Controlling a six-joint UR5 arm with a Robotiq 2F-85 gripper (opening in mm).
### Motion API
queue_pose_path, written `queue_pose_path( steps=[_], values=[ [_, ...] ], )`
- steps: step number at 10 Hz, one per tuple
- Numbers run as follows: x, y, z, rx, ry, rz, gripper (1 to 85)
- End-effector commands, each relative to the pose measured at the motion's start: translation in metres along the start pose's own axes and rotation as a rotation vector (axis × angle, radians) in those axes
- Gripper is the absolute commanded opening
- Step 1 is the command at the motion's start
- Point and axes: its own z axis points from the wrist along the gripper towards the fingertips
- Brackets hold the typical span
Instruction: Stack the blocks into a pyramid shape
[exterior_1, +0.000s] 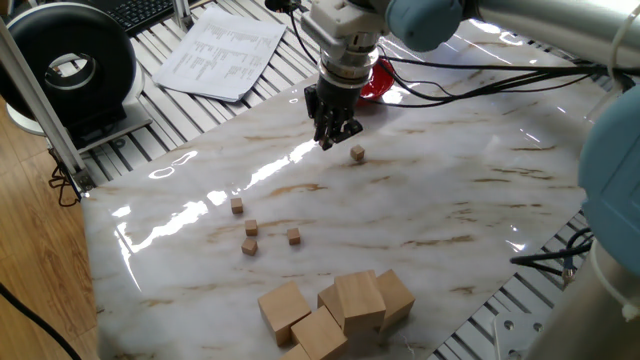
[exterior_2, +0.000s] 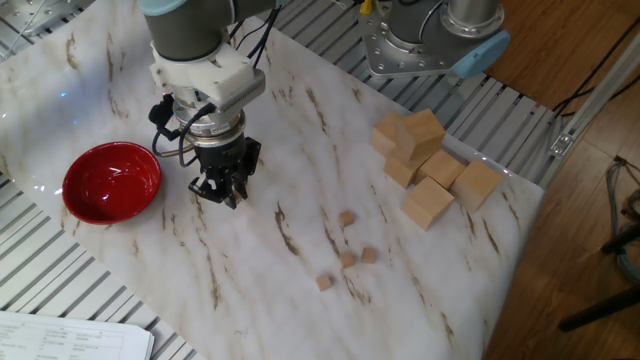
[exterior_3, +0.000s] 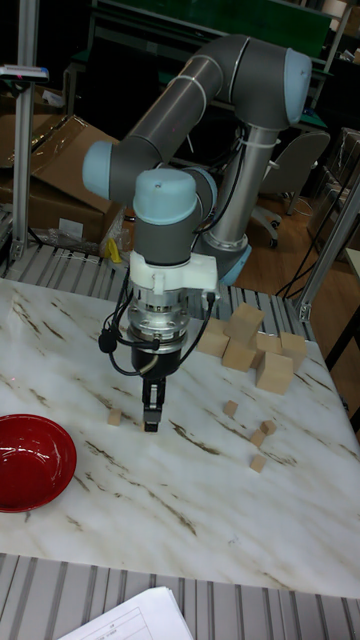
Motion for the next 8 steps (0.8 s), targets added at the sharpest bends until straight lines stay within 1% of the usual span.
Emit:
queue_pose_path(
  steps=[1,4,8],
  values=[
    [0.005,-0.001,0.003,0.011,-0.029,-0.008,12.7],
    [0.009,-0.001,0.007,0.017,-0.040,-0.012,12.7],
    [0.025,0.006,0.011,0.017,-0.035,-0.015,12.3]
  ],
)
